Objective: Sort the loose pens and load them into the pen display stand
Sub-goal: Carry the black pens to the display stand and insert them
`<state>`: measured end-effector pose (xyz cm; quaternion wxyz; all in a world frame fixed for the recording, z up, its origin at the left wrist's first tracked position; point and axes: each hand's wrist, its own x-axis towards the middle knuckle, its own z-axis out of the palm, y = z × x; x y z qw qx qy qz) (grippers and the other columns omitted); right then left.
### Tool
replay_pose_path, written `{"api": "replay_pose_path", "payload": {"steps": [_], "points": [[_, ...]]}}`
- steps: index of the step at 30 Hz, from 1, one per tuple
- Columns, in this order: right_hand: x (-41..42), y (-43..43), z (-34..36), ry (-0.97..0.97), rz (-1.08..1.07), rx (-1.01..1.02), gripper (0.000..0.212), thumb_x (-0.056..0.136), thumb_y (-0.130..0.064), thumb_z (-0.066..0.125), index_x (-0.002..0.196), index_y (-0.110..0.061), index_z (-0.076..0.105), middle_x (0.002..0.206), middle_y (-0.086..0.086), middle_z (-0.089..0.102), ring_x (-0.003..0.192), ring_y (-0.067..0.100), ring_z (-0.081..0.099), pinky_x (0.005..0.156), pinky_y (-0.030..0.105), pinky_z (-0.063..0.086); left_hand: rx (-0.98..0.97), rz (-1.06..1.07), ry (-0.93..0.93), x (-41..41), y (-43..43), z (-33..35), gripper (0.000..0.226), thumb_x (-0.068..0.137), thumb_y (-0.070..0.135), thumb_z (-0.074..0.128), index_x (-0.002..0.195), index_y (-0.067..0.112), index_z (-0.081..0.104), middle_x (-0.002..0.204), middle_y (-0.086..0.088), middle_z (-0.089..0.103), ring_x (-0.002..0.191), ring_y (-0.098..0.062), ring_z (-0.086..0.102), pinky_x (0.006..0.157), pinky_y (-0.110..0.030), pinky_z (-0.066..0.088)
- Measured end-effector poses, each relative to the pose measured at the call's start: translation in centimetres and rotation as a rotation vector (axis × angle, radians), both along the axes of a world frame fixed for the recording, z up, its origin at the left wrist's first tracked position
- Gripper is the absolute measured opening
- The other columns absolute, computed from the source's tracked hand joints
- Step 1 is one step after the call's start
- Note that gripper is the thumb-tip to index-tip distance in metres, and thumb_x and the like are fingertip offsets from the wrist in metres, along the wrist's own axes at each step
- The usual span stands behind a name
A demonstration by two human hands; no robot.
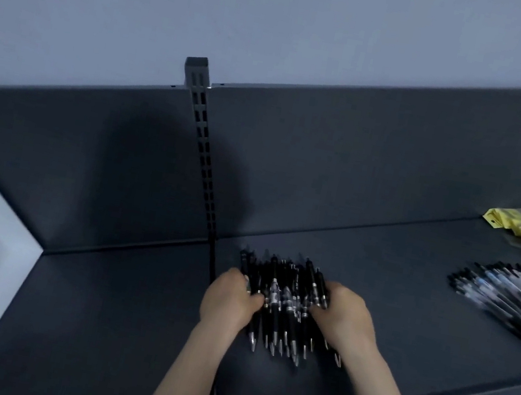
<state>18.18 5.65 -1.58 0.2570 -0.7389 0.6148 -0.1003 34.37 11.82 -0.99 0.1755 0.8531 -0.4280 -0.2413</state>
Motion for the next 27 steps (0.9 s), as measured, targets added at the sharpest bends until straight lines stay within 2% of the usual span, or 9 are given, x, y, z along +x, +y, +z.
{"api": "replay_pose_path", "payload": {"steps": [6, 9, 10, 12, 17, 20, 22, 24, 27], "points": [[-1.0, 0.0, 0.6, -0.029, 0.042, 0.005, 0.023, 0.085, -0.025, 0.063, 0.107, -0.022, 0.062, 0.097, 0.0, 0.066, 0.095, 0.024, 0.062, 0.065, 0.028, 0.042, -0.076, 0.063, 0.079, 0.6, 0.3, -0.3, 0.032, 0.096, 0.036, 0.053, 0.104, 0.005, 0.052, 0.096, -0.002, 0.055, 0.084, -0.018, 0.053, 0.069, -0.026, 0.039], [-1.6, -0.1, 1.3, -0.044, 0.049, -0.038, 0.021, 0.085, -0.024, 0.061, 0.106, -0.023, 0.061, 0.101, 0.0, 0.067, 0.098, 0.026, 0.061, 0.067, 0.03, 0.044, -0.183, 0.166, 0.269, 0.9, 0.8, -0.6, 0.025, 0.095, 0.031, 0.055, 0.09, 0.007, 0.051, 0.09, -0.01, 0.065, 0.077, -0.026, 0.063, 0.073, -0.038, 0.055], [-1.7, -0.2, 1.6, -0.056, 0.051, -0.046, 0.022, 0.086, -0.023, 0.061, 0.107, -0.024, 0.061, 0.1, 0.0, 0.067, 0.098, 0.026, 0.061, 0.068, 0.031, 0.045, -0.217, 0.205, 0.331, 0.9, 1.1, -0.7, 0.023, 0.095, 0.028, 0.055, 0.087, 0.007, 0.05, 0.085, -0.012, 0.066, 0.07, -0.025, 0.063, 0.073, -0.043, 0.057], [-1.8, -0.3, 2.2, -0.084, 0.066, -0.066, 0.025, 0.086, -0.023, 0.061, 0.111, -0.025, 0.06, 0.1, -0.001, 0.067, 0.097, 0.026, 0.061, 0.069, 0.03, 0.046, -0.262, 0.265, 0.395, 0.7, 1.5, -0.7, 0.02, 0.095, 0.022, 0.057, 0.086, 0.006, 0.049, 0.078, -0.009, 0.064, 0.062, -0.02, 0.059, 0.067, -0.043, 0.057], [-1.5, -0.1, 3.8, -0.135, 0.152, -0.12, 0.03, 0.087, -0.022, 0.061, 0.117, -0.027, 0.058, 0.099, -0.001, 0.067, 0.099, 0.026, 0.061, 0.071, 0.03, 0.045, -0.322, 0.316, 0.399, -0.1, 2.4, -0.1, 0.02, 0.095, 0.022, 0.056, 0.087, 0.005, 0.05, 0.076, -0.008, 0.064, 0.064, -0.019, 0.059, 0.067, -0.043, 0.056], [-1.4, 0.3, 4.1, -0.159, 0.218, -0.117, 0.028, 0.087, -0.021, 0.061, 0.115, -0.028, 0.059, 0.087, -0.006, 0.064, 0.091, 0.023, 0.062, 0.071, 0.03, 0.047, -0.329, 0.336, 0.302, -0.6, 3.0, 0.7, 0.025, 0.096, 0.028, 0.054, 0.086, 0.005, 0.051, 0.083, -0.012, 0.065, 0.074, -0.027, 0.064, 0.072, -0.043, 0.054], [-1.3, 0.5, 4.2, -0.182, 0.259, -0.112, 0.028, 0.088, -0.021, 0.061, 0.114, -0.03, 0.059, 0.084, -0.009, 0.063, 0.086, 0.02, 0.061, 0.07, 0.03, 0.047, -0.334, 0.345, 0.244, -0.8, 3.4, 1.1, 0.025, 0.096, 0.029, 0.054, 0.085, 0.007, 0.05, 0.084, -0.01, 0.064, 0.077, -0.026, 0.063, 0.071, -0.041, 0.052], [-1.2, 0.6, 4.1, -0.224, 0.31, -0.107, 0.029, 0.088, -0.021, 0.061, 0.115, -0.031, 0.059, 0.08, -0.015, 0.061, 0.079, 0.012, 0.059, 0.063, 0.026, 0.044, -0.359, 0.372, 0.288, -1.0, 3.8, 1.3, 0.026, 0.095, 0.029, 0.055, 0.08, 0.01, 0.046, 0.079, -0.01, 0.062, 0.072, -0.025, 0.063, 0.069, -0.042, 0.053], [-0.7, 1.1, 4.1, -0.296, 0.39, -0.093, 0.032, 0.087, -0.021, 0.063, 0.118, -0.031, 0.059, 0.08, -0.017, 0.062, 0.075, 0.003, 0.056, 0.062, 0.02, 0.04, -0.409, 0.484, 0.368, -0.7, 4.7, 0.9, 0.031, 0.087, 0.038, 0.058, 0.078, 0.012, 0.044, 0.079, -0.018, 0.06, 0.075, -0.038, 0.066, 0.07, -0.052, 0.057]]}}
